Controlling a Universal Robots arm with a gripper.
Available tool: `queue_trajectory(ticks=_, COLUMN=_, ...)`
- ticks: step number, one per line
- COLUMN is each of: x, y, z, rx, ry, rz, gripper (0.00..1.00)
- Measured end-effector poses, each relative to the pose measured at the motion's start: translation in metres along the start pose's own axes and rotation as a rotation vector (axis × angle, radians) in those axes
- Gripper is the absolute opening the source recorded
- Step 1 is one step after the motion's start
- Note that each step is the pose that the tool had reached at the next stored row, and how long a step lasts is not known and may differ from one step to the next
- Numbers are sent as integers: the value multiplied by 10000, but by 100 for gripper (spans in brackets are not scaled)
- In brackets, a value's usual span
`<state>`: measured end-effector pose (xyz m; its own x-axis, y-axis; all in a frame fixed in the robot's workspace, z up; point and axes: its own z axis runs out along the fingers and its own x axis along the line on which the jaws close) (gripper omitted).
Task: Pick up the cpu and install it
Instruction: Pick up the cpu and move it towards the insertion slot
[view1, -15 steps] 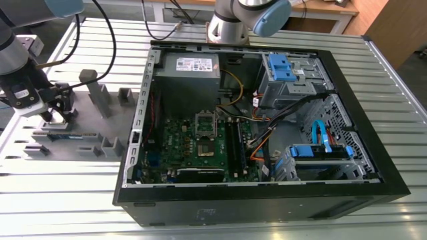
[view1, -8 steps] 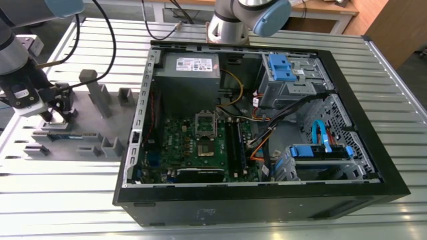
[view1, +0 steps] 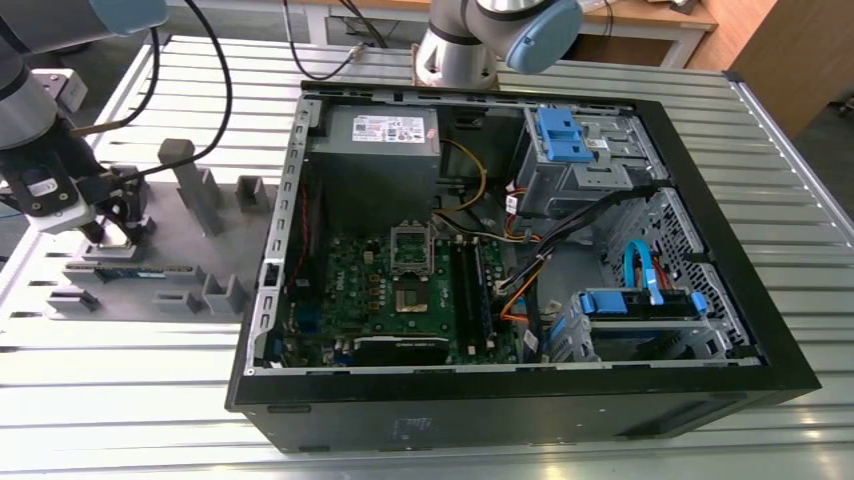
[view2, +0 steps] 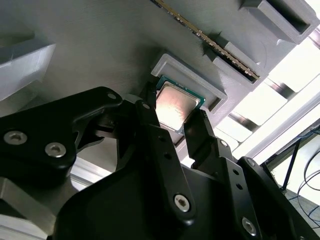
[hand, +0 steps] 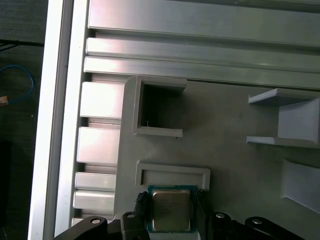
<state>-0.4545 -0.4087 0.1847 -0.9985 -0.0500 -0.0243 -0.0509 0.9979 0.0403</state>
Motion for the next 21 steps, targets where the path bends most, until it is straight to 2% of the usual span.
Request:
queue_trajectory(ticks=8, x=-1, y=1, z=-28, rx=-2, ry=-4, rz=0, gripper=47)
queue_trajectory(ticks=10, x=-1, y=2, z=-57, rx=-1, ry=-2, rz=0, gripper=47)
queue_trajectory(ticks=21, x=-2, y=3, z=-79, rx=0, ry=-1, rz=0, gripper=47)
